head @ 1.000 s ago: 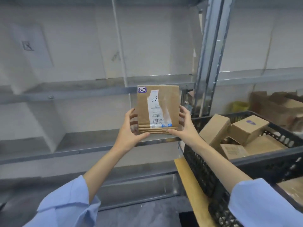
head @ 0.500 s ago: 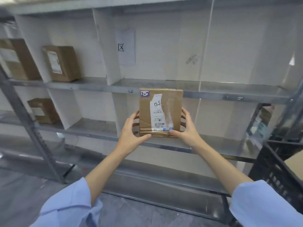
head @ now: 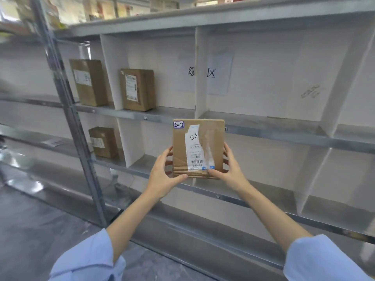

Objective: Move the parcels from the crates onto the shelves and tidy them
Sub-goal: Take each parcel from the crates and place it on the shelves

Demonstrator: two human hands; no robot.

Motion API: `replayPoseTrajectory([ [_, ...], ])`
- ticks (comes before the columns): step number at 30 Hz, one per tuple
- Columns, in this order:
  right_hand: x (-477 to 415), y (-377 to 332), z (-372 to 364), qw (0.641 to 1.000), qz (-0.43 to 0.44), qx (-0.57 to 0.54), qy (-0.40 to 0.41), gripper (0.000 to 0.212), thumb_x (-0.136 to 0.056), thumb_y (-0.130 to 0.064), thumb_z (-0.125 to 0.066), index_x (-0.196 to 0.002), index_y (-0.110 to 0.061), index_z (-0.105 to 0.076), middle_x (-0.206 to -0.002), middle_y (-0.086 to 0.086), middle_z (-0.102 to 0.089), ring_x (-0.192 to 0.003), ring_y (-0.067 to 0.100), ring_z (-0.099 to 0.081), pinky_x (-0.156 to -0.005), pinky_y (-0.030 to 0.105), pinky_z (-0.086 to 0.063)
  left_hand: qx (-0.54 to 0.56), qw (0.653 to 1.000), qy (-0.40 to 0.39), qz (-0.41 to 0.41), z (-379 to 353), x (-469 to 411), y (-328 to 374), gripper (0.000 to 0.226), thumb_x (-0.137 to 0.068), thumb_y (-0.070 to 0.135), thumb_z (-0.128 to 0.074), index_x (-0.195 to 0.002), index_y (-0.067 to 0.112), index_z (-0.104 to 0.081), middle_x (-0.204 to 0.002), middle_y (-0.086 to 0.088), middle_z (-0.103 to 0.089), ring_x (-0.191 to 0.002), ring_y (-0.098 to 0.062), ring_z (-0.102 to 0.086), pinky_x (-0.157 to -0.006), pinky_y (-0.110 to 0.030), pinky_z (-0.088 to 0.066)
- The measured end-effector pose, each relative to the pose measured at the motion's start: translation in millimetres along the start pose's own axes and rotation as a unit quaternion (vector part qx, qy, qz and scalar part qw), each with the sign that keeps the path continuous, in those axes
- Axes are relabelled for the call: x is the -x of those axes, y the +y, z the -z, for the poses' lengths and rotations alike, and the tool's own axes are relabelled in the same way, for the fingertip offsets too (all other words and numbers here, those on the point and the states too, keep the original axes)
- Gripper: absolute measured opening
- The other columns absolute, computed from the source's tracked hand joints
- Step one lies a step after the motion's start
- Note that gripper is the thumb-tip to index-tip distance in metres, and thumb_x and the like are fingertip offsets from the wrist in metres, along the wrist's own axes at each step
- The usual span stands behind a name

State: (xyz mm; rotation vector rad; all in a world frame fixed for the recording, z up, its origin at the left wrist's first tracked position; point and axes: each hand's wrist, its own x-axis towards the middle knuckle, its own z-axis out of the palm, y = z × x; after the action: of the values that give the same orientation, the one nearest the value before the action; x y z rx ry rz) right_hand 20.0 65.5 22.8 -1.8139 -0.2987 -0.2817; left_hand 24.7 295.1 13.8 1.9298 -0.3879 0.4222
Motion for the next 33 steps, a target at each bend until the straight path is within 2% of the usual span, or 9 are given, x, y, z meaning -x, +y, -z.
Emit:
replayPoseTrajectory([
  [3, -15.3, 0.2, -30.7, 1.000, -0.001, -0.006, -0.014, 0.094, -0.084, -0.014, -0.077, -0.152, -0.035, -0.016, -0.125, -0.038, -0.039, -0.108, -0.026, -0.045, -0.078, 0.004, -0.045, -0.006, 1.000, 0.007, 0.001, 26.2, -7.8, -16.9, 0.097, -0.070, 0.016, -0.087, -0.149, 0.029, -0.033, -0.134, 0.012, -0.046, -0.117, -0.003, -0.052, -0.089, -0.032, -0.056],
  [6, -32.2, -0.6, -54.4, 1.000, 0.005, -0.008, -0.026, 0.094, -0.083, -0.015, -0.077, -0.154, -0.030, -0.017, -0.131, -0.037, -0.040, -0.109, -0.027, -0.045, -0.083, 0.003, -0.043, -0.002, 1.000, 0.012, 0.005, 48.0, -15.9, -29.9, 0.097, -0.071, 0.016, -0.086, -0.150, 0.031, -0.031, -0.134, 0.010, -0.045, -0.119, -0.004, -0.051, -0.089, -0.028, -0.055],
  [9, -50.1, -0.8, -75.1, 0.999, 0.013, -0.011, -0.041, 0.095, -0.083, -0.015, -0.078, -0.153, -0.031, -0.017, -0.138, -0.028, -0.043, -0.114, -0.022, -0.048, -0.086, 0.002, -0.040, 0.001, 1.000, 0.022, 0.013, 65.3, -22.8, -40.1, 0.096, -0.073, 0.016, -0.085, -0.149, 0.034, -0.029, -0.130, 0.016, -0.042, -0.113, 0.012, -0.046, -0.087, -0.018, -0.051],
  [11, -61.9, 2.3, -87.7, 0.999, 0.017, -0.013, -0.043, 0.094, -0.083, -0.015, -0.078, -0.153, -0.033, -0.018, -0.140, -0.023, -0.045, -0.114, -0.019, -0.051, -0.086, 0.004, -0.041, 0.001, 0.999, 0.026, 0.020, 73.6, -26.8, -47.5, 0.097, -0.073, 0.017, -0.085, -0.150, 0.035, -0.028, -0.132, 0.017, -0.041, -0.111, 0.017, -0.043, -0.091, -0.021, -0.049],
  [15, -81.6, 13.6, -108.6, 0.999, 0.021, -0.020, -0.046, 0.091, -0.081, -0.022, -0.079, -0.151, -0.036, -0.023, -0.142, -0.018, -0.050, -0.121, -0.003, -0.054, -0.089, 0.012, -0.046, -0.017, 0.999, 0.029, 0.034, 87.6, -32.7, -62.1, 0.098, -0.074, 0.018, -0.085, -0.151, 0.032, -0.026, -0.133, 0.017, -0.038, -0.113, 0.011, -0.044, -0.097, -0.027, -0.047],
  [21, -108.3, 34.7, -131.2, 0.999, 0.016, -0.031, -0.039, 0.090, -0.077, -0.025, -0.083, -0.148, -0.038, -0.027, -0.142, -0.010, -0.051, -0.123, 0.011, -0.056, -0.099, 0.029, -0.049, -0.042, 0.998, 0.020, 0.048, 100.9, -48.3, -83.9, 0.098, -0.075, 0.018, -0.084, -0.152, 0.029, -0.025, -0.140, 0.008, -0.039, -0.124, -0.006, -0.042, -0.104, -0.034, -0.045],
  [25, -129.6, 48.7, -148.9, 0.999, 0.016, -0.042, -0.026, 0.088, -0.082, -0.014, -0.079, -0.152, -0.028, -0.027, -0.141, -0.014, -0.050, -0.118, 0.004, -0.056, -0.092, 0.017, -0.048, -0.062, 0.996, 0.004, 0.062, 111.7, -69.6, -104.7, 0.097, -0.076, 0.022, -0.083, -0.153, 0.029, -0.025, -0.143, 0.007, -0.043, -0.126, -0.011, -0.047, -0.106, -0.042, -0.044],
  [29, -159.9, 68.7, -164.1, 0.998, 0.011, -0.047, -0.030, 0.087, -0.084, -0.014, -0.076, -0.153, -0.028, -0.025, -0.143, -0.011, -0.049, -0.121, 0.006, -0.055, -0.092, 0.016, -0.047, -0.092, 0.993, -0.005, 0.075, 122.1, -96.5, -128.7, 0.093, -0.078, 0.023, -0.081, -0.152, 0.034, -0.025, -0.140, 0.011, -0.044, -0.120, -0.009, -0.048, -0.099, -0.033, -0.044],
  [33, -188.8, 88.6, -183.8, 0.998, 0.003, -0.049, -0.035, 0.084, -0.085, -0.014, -0.075, -0.152, -0.028, -0.025, -0.141, -0.013, -0.048, -0.113, -0.010, -0.053, -0.089, 0.008, -0.045, -0.098, 0.991, -0.014, 0.091, 128.2, -119.5, -160.5, 0.089, -0.080, 0.024, -0.079, -0.151, 0.035, -0.027, -0.138, 0.015, -0.046, -0.120, -0.007, -0.046, -0.093, -0.027, -0.037],
])
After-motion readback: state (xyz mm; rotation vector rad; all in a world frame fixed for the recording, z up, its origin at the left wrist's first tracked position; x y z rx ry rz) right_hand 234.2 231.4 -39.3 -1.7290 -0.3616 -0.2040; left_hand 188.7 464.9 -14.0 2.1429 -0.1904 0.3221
